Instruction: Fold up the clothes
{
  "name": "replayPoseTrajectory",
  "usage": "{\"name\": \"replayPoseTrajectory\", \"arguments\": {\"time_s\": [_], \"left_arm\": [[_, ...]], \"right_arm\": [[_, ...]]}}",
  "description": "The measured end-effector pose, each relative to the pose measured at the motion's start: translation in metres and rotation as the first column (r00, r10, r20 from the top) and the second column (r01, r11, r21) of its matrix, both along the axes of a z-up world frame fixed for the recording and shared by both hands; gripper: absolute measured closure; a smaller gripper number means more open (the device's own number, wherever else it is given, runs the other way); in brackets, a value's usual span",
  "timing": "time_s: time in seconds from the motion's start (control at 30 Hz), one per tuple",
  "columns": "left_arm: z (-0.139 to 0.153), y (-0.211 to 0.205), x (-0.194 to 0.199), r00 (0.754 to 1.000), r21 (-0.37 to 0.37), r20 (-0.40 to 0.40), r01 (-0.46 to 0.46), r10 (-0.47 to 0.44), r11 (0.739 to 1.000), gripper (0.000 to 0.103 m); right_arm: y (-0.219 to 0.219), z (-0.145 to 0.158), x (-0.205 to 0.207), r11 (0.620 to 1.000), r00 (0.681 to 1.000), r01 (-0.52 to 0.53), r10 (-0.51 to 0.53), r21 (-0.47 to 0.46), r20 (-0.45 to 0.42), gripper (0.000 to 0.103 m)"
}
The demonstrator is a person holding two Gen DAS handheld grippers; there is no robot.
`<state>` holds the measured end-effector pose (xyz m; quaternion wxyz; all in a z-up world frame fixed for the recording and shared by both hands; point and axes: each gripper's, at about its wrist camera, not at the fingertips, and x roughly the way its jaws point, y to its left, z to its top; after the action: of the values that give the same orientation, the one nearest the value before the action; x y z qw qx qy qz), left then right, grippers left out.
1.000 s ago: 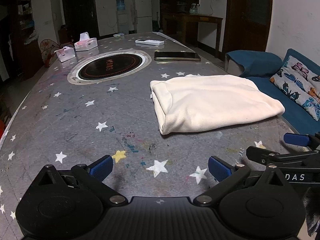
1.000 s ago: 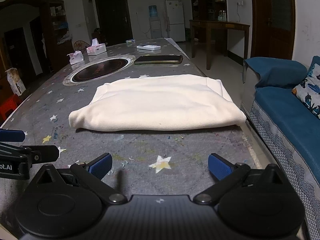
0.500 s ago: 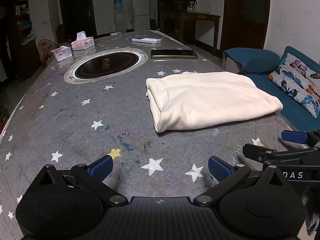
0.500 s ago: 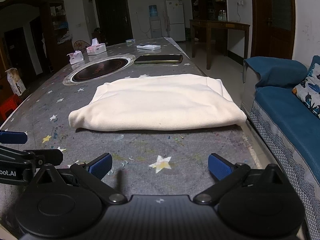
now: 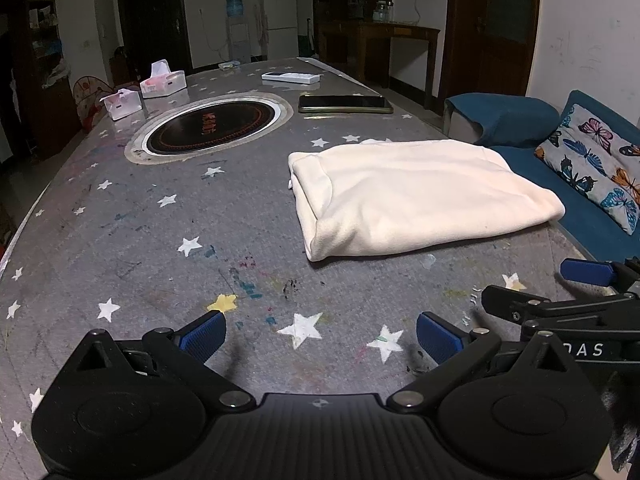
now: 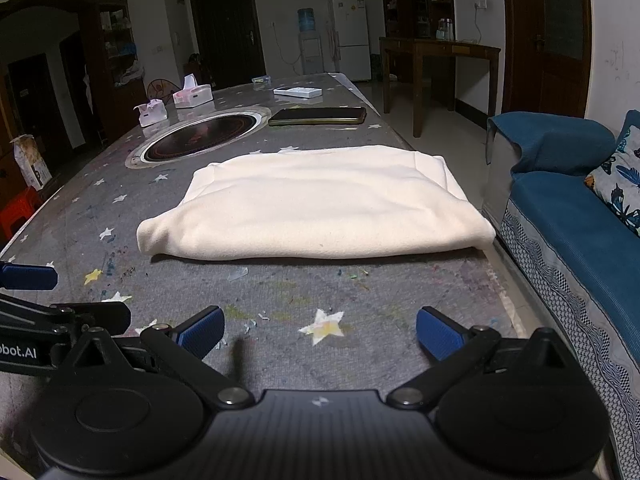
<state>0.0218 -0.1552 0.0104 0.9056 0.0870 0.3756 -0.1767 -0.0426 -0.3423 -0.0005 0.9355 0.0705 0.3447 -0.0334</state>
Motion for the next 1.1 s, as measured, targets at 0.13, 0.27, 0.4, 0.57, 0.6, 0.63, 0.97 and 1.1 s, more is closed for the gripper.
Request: {"name": "replayPoseTrajectory", "arguments": {"time_s": [0.13, 0.27, 0.4, 0.57, 0.6, 0.63, 0.97, 1.1], "left_arm": [[0.0005, -0.0004, -0.0002, 1.0, 0.0, 0.001, 0.0, 0.0, 1.0, 0.0], [0.0004, -0.0017, -0.0007, 1.0, 0.0, 0.0, 0.002, -0.002, 1.0, 0.0], [0.0001, -0.0029, -0.0011, 1.0, 0.001, -0.001, 0.006, -0.006, 1.0, 0.0], [-0.0004, -0.0035, -0.0009, 1.0, 0.003, -0.002, 0.007, -0.007, 1.0, 0.0], [-0.0006, -0.0037, -0.001, 1.0, 0.002, -0.002, 0.007, -0.007, 1.0, 0.0], [-0.0007, -0.0038, -0.001, 1.0, 0.002, -0.003, 0.008, -0.008, 1.0, 0.0], [-0.0018, -0.005, 0.0004, 1.0, 0.001, -0.008, 0.013, -0.013, 1.0, 0.0], [-0.0021, -0.0055, 0.0024, 1.0, 0.001, -0.01, 0.015, -0.015, 1.0, 0.0]], "right_arm": [[0.0005, 0.0, -0.0001, 1.0, 1.0, -0.001, 0.001, 0.001, 0.0, 0.0], [0.0008, -0.0004, 0.0001, 1.0, 1.0, -0.003, 0.003, 0.002, -0.001, 0.0], [0.001, -0.0005, -0.0003, 1.0, 1.0, -0.003, 0.003, 0.001, -0.002, 0.0], [0.0007, -0.0007, -0.0005, 1.0, 1.0, 0.0, 0.0, 0.001, -0.003, 0.0], [0.0005, -0.0008, -0.0006, 1.0, 1.0, 0.0, 0.0, 0.001, -0.003, 0.0], [0.0004, -0.0008, -0.0006, 1.0, 1.0, 0.0, 0.0, 0.0, -0.004, 0.0], [0.0001, -0.0014, 0.0006, 1.0, 1.0, 0.001, -0.001, -0.002, -0.006, 0.0], [0.0001, -0.0024, 0.0024, 1.0, 1.0, 0.0, 0.0, -0.003, -0.01, 0.0]]}}
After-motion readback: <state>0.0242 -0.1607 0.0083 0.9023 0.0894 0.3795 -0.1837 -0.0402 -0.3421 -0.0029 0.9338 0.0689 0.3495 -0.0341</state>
